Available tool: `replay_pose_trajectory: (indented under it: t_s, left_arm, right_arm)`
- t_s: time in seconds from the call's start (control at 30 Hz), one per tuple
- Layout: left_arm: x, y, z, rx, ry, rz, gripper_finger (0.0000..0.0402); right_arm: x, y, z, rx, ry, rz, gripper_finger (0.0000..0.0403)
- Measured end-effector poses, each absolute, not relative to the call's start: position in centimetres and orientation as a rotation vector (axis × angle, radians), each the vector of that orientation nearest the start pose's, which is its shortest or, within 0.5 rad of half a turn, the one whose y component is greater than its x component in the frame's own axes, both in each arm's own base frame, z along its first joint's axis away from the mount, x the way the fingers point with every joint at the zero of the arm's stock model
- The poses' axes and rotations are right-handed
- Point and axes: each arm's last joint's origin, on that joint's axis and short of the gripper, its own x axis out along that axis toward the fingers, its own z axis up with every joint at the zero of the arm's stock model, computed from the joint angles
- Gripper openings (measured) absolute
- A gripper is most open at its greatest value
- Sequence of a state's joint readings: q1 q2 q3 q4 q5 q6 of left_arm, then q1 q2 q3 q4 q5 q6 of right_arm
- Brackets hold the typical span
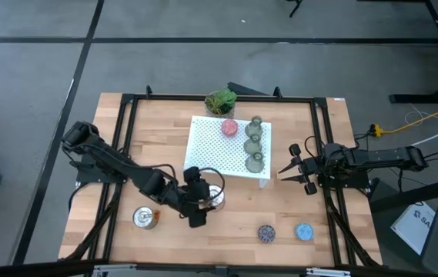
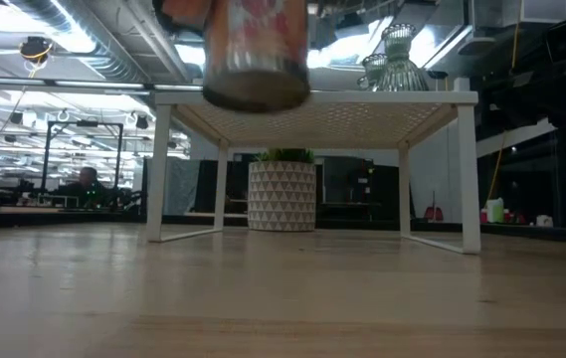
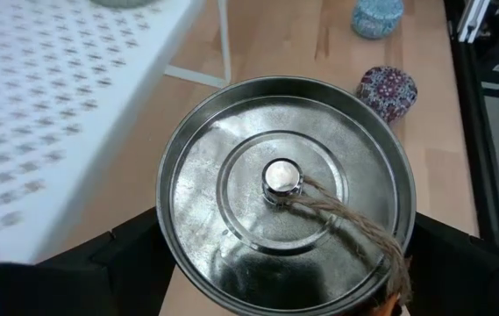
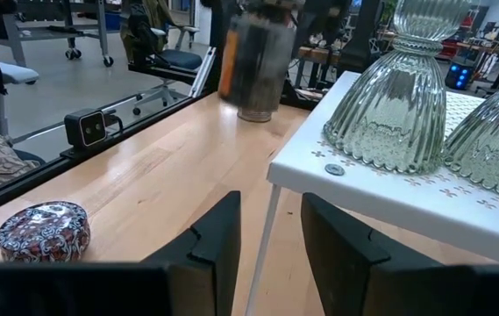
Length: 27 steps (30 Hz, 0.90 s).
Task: Stock candles and vases on shelf
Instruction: Put the top scented candle on the shelf
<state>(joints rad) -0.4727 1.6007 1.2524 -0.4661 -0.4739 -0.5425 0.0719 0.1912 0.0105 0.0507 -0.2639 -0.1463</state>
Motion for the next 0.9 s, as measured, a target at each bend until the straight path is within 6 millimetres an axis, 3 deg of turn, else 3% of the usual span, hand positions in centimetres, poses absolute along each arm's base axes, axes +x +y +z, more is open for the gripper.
replay_pose_trajectory:
  t_s: [0.23, 0.43, 0.67, 0.9]
  left_arm:
    - [28.7, -13.0, 33.6, -0.124, 0.704, 0.191, 0.0339]
    - [26.5, -10.0, 38.7, -0.104, 0.598, 0.194, 0.0339]
    - [25.4, -6.0, 39.8, -0.108, 0.606, 0.285, 0.0339]
    - [26.6, -2.7, 39.1, -0.094, 0.646, 0.379, 0.0339]
  right_arm:
    - [10.7, 1.5, 15.6, -0.132, 0.105, 0.344, 0.0124]
    - [10.7, 1.5, 15.6, -0.132, 0.105, 0.344, 0.0124]
    - [10.7, 1.5, 15.6, -0.132, 0.105, 0.344, 0.0124]
    - [10.7, 1.5, 15.6, -0.132, 0.106, 0.344, 0.0124]
